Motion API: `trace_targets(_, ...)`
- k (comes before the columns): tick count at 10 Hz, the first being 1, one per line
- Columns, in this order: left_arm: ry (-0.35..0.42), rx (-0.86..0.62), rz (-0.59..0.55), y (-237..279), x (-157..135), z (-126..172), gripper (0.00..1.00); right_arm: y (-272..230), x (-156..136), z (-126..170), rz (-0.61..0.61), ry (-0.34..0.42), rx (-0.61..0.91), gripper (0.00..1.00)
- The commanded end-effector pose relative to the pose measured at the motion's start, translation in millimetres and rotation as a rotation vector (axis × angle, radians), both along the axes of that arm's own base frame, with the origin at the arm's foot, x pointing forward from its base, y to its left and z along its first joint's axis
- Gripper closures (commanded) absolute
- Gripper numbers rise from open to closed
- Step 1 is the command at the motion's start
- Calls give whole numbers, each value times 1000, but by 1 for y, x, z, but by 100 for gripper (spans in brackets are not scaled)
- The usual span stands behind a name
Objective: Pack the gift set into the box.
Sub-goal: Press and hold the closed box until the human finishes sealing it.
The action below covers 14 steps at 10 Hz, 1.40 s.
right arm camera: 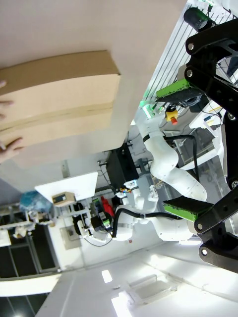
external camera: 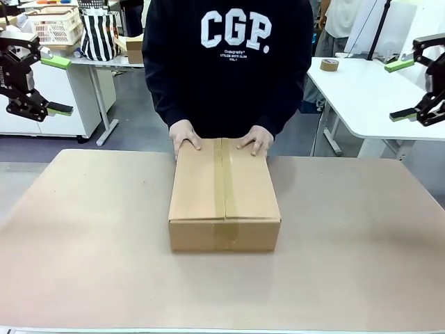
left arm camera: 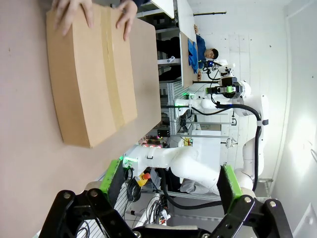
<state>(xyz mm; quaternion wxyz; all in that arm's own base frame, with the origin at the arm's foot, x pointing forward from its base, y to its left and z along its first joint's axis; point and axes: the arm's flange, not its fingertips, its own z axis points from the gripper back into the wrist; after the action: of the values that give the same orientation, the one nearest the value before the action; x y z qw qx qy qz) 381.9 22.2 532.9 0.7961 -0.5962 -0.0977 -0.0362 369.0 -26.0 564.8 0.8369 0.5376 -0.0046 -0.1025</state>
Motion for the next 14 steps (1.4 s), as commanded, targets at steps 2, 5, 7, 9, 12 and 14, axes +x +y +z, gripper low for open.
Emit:
trace_targets(2, -5, -33, 3, -2, -1, 1, 0, 0, 1, 1, 11, -10, 2, 0)
trace_targets(5, -5, -33, 3, -2, -1, 1, 0, 0, 1, 1, 11, -10, 2, 0)
trace_targets(7, -5, -33, 3, -2, -1, 1, 0, 0, 1, 1, 11, -10, 2, 0)
trace_targets(9, -5, -33, 3, -2, -1, 1, 0, 0, 1, 1, 11, -10, 2, 0)
trace_targets(12, -5, -33, 3, -2, -1, 1, 0, 0, 1, 1, 11, -10, 2, 0)
trace_targets(14, -5, -33, 3, -2, -1, 1, 0, 0, 1, 1, 11, -10, 2, 0)
